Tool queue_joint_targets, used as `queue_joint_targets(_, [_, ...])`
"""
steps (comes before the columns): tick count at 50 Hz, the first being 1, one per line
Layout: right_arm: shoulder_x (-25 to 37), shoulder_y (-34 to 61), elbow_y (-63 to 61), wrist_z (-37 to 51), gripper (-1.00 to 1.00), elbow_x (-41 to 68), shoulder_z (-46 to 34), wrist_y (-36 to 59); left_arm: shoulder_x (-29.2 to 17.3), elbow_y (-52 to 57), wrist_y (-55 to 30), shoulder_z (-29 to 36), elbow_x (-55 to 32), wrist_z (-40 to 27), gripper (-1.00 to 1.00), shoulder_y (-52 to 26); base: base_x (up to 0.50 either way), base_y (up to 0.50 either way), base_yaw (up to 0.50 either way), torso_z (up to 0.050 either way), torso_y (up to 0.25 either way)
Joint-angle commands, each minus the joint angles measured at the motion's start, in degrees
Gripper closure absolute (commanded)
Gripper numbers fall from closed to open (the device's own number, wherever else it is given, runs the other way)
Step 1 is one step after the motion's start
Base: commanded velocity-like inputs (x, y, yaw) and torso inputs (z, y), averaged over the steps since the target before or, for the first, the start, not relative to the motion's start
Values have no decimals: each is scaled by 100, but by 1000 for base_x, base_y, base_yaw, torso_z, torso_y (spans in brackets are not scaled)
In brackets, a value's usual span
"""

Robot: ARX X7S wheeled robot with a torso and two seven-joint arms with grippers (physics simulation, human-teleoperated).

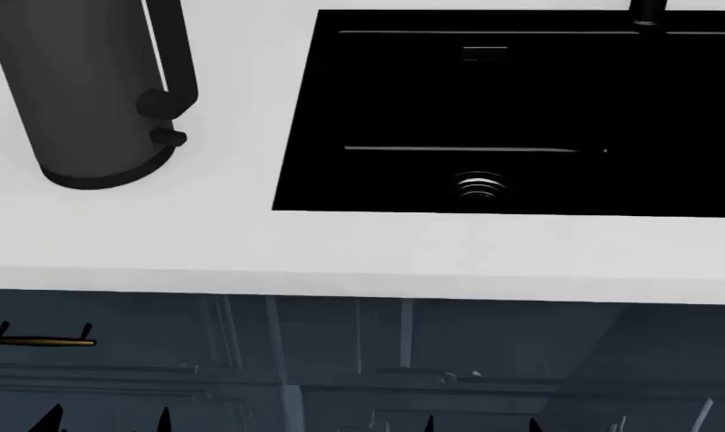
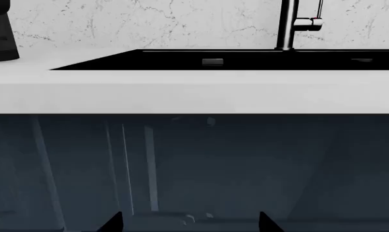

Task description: Press the button to open the lid of the electric kettle.

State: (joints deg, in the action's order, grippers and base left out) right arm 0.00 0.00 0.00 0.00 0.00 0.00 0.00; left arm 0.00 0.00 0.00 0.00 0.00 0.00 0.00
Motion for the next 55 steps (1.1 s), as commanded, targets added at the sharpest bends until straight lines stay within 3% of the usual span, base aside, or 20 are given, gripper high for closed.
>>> queue_joint_targets(1, [77, 2, 0, 103, -100, 77, -103, 0, -131, 39, -24, 155, -131, -156, -100, 12, 0, 0, 0, 0, 0])
queue_joint_targets(20, [345, 58, 126, 438, -100, 288, -423, -146, -385, 72, 39, 439, -455, -273, -100, 24, 0, 0, 0, 0, 0])
queue_joint_targets(55, [591, 76, 80, 710, -100, 452, -756, -86, -636, 170, 125, 735, -646, -476, -100, 35, 0, 0, 0, 50, 0])
